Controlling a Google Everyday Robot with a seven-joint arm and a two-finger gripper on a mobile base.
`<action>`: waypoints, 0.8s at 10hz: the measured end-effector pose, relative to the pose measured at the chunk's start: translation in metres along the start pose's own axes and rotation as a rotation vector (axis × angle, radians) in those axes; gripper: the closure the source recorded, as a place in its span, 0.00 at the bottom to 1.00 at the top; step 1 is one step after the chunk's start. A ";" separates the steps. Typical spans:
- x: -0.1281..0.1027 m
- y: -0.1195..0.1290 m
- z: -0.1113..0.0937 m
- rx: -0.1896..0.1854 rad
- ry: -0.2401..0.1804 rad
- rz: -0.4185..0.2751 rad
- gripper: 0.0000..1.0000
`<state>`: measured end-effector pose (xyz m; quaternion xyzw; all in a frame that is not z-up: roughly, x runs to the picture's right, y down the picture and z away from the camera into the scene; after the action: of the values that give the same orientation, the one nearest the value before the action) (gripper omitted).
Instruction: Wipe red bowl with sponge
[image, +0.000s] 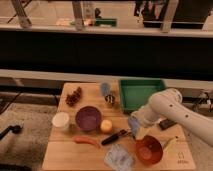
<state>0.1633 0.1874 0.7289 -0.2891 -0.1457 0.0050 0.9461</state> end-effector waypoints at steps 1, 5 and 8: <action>0.000 0.003 -0.002 0.000 -0.004 0.002 1.00; 0.002 0.019 -0.004 -0.006 -0.005 -0.001 1.00; 0.008 0.040 -0.007 -0.004 0.001 -0.001 1.00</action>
<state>0.1761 0.2176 0.7040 -0.2909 -0.1455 0.0041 0.9456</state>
